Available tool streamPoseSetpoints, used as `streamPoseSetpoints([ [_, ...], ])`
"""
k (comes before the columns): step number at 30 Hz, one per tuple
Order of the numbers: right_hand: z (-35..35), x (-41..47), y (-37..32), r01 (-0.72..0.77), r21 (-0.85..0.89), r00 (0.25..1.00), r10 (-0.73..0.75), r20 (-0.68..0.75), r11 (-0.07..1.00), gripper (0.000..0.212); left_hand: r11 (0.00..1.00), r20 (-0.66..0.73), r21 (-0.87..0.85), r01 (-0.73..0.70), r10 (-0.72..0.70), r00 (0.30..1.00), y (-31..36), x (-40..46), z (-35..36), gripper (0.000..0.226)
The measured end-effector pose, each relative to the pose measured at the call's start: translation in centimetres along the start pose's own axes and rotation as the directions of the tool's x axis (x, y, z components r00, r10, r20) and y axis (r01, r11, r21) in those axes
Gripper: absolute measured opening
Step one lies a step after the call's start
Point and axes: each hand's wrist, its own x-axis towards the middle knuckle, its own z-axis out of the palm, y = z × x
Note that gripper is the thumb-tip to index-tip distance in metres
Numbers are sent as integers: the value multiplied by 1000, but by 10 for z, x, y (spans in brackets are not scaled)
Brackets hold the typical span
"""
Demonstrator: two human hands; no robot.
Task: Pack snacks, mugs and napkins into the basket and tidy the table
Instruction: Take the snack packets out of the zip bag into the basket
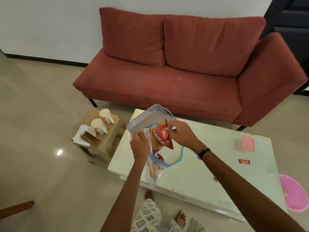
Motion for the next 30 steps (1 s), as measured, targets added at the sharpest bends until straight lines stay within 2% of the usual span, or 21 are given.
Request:
streamPoseSetpoints([
  [5, -6, 46, -11, -29, 93, 1000, 29, 2, 995, 20, 983, -25, -118, 143, -147, 989, 12, 53, -3, 35],
  [9, -10, 88, -24, -43, 175, 995, 58, -84, 984, 21, 941, -30, -211, 265, -277, 960, 25, 106, -5, 37],
  [15, -40, 167, -24, -7, 134, 943, 52, -328, 991, 22, 952, -109, -220, 214, -242, 964, 29, 169, 0, 39],
  [17, -48, 194, -15, -13, 121, 927, 57, -371, 993, 23, 952, -125, -227, 207, -240, 963, 25, 181, 4, 38],
  [22, -27, 259, 34, -98, 37, 949, 105, -299, 995, 19, 937, -150, -285, 204, -254, 956, 7, 201, 26, 37],
  [27, 55, 315, 116, -224, -72, 963, 209, -171, 972, 21, 935, -142, -304, 181, -232, 962, -27, 230, 63, 27],
  [30, 103, 345, 163, -296, -151, 953, 281, -114, 943, 19, 949, -133, -273, 156, -198, 971, -49, 246, 83, 29],
])
